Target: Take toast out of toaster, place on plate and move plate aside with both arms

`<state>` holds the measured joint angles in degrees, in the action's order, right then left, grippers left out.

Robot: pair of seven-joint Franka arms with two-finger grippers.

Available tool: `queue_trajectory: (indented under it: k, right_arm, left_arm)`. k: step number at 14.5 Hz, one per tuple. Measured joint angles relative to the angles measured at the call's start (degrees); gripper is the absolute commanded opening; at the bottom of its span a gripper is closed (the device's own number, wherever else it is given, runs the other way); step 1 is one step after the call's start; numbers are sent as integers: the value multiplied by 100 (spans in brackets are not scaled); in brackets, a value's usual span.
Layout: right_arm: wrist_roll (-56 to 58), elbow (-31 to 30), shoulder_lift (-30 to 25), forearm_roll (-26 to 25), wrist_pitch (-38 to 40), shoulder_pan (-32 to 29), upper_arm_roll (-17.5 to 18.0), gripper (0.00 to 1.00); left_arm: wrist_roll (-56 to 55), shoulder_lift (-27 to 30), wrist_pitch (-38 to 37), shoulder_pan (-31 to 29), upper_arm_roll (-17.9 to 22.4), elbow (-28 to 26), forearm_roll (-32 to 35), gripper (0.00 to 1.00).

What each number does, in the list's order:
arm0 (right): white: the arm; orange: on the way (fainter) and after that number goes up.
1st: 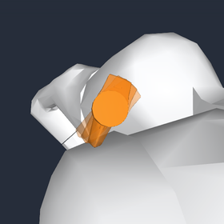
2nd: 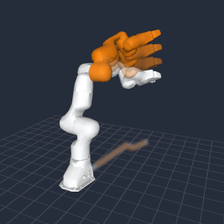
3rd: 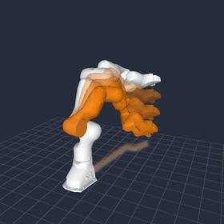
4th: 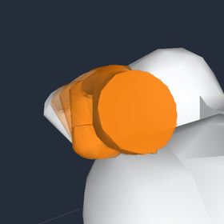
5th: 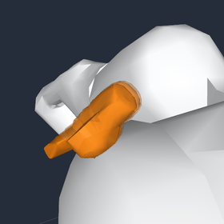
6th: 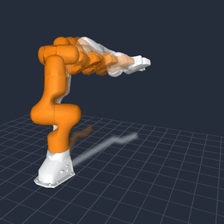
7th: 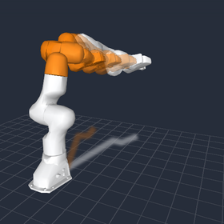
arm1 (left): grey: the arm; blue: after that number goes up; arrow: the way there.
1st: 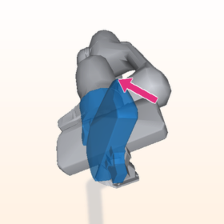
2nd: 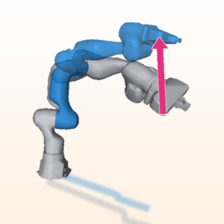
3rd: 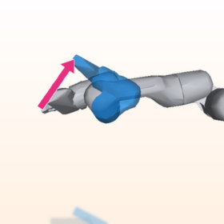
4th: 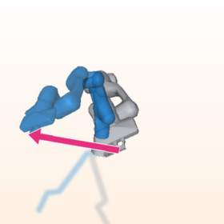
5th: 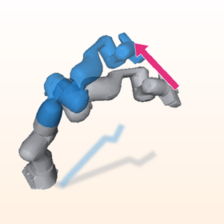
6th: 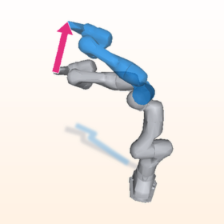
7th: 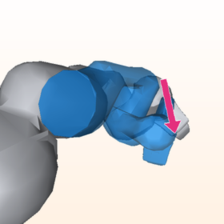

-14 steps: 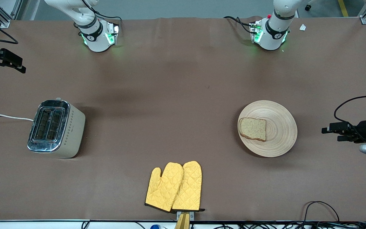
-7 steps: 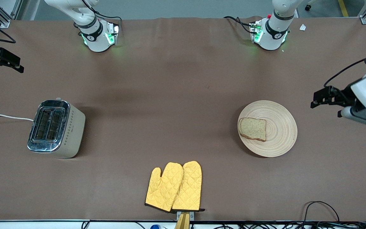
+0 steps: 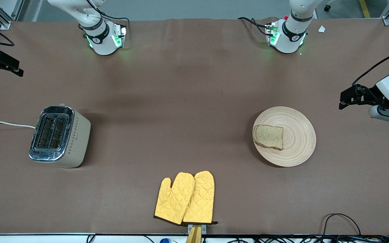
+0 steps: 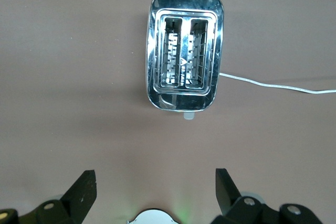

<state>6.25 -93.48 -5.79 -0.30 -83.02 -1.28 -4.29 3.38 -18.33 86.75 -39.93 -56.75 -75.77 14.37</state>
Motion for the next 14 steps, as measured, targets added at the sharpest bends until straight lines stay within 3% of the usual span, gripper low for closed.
queue_trajectory:
  k: [2, 3, 8, 11, 14]
  right_arm:
    - [3, -5, 0, 0, 0, -20, 2, 100]
    - [3, -5, 0, 3, 0, -20, 10, 100]
    - [3, -5, 0, 8, 1, -20, 47, 100]
    - [4, -5, 0, 10, 1, -19, 63, 100]
    - [4, -2, -1, 15, 4, -17, 167, 100]
  left_arm:
    - [-6, 61, -1, 130, 109, 7, 0, 100]
    - [-30, 164, -1, 420, 437, 21, -18, 100]
    - [-239, 838, -50, 2833, 3368, 20, -865, 100]
    - [-239, 1140, -26, 3704, 4478, -269, -1139, 100]
    - [-253, 1609, 355, 4521, 5389, -1012, -1165, 100]
